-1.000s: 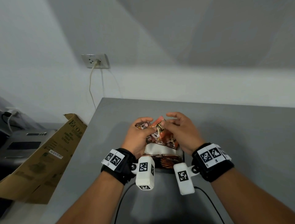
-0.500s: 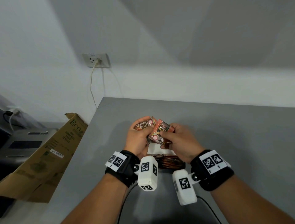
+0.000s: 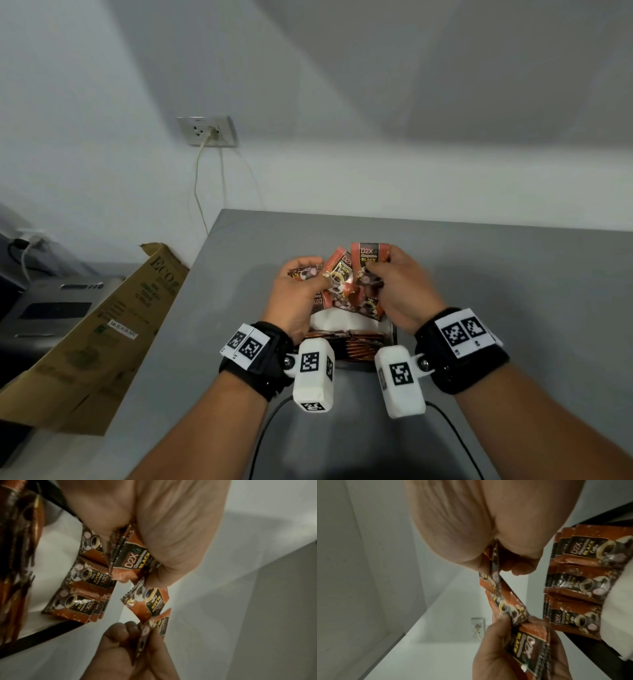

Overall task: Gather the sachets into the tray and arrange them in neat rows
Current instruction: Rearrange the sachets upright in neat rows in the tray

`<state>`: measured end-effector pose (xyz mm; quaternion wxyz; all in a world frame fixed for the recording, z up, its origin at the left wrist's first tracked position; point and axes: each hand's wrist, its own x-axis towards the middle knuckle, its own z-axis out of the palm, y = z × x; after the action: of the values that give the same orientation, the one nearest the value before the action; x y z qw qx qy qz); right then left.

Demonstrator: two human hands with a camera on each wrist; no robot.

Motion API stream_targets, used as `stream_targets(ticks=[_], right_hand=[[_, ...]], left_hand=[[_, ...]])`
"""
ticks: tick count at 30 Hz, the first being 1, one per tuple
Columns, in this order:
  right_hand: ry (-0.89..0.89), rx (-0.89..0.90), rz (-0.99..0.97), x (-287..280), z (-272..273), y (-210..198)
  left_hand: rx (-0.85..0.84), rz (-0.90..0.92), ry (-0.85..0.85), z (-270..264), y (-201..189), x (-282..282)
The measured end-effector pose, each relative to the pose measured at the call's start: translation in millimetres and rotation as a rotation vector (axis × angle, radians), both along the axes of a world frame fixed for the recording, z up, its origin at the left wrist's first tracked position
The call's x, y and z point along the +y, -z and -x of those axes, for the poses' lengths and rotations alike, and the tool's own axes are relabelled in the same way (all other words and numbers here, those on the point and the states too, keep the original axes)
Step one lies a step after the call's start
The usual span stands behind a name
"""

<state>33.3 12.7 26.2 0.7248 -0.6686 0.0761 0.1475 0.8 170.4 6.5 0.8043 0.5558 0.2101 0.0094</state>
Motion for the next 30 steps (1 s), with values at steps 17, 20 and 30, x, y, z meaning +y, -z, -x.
stream_targets(ticks=[17,20,30], right_hand=[[-0.007,0.074,-0.21,-5,5,-4],[-0.153,0.088,-0.136,-1,16,4],[-0.187,-0.246,0.373,-3,2,-8]], left_hand=[[0.011,0.265,-0.056,6,-3,-5],[-0.026,0.186,-0.083,3,-2,-5],[0.012,-0.027,0.111,6,1,0]])
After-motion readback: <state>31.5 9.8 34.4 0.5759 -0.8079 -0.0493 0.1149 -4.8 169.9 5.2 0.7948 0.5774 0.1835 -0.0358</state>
